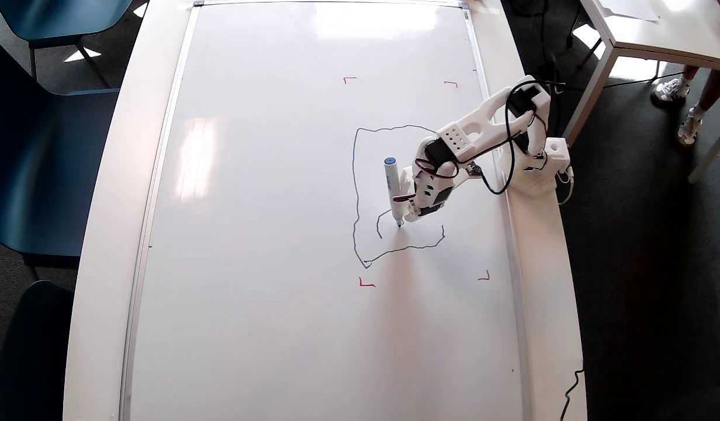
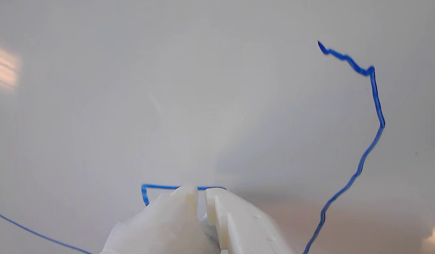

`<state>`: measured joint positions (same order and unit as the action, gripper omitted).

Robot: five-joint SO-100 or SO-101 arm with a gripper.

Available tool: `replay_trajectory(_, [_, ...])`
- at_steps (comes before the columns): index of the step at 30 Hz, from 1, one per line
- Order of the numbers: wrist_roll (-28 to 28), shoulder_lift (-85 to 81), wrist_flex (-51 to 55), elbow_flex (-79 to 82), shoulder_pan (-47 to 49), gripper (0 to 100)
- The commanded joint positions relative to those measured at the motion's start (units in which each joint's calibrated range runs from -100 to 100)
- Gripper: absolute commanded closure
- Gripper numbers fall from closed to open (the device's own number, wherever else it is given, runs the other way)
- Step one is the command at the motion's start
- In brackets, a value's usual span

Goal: Draw on a whiteboard a robot head using a pen attached to the gripper

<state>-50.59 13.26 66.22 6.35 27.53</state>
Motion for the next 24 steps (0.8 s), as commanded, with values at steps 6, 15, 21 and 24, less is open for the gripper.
replay_trajectory(6, [0.25,-1.06,-3.75,-0.95,0.43,99])
replay_trajectory(15, [0.30,4.90,-4.62,-9.48,0.21,99])
replay_trajectory(21, [0.09,7.83,-4.79,-13.57,-0.82,99])
replay_trajectory(24, [-0.02,7.75,-4.36,-14.38,-1.78,99])
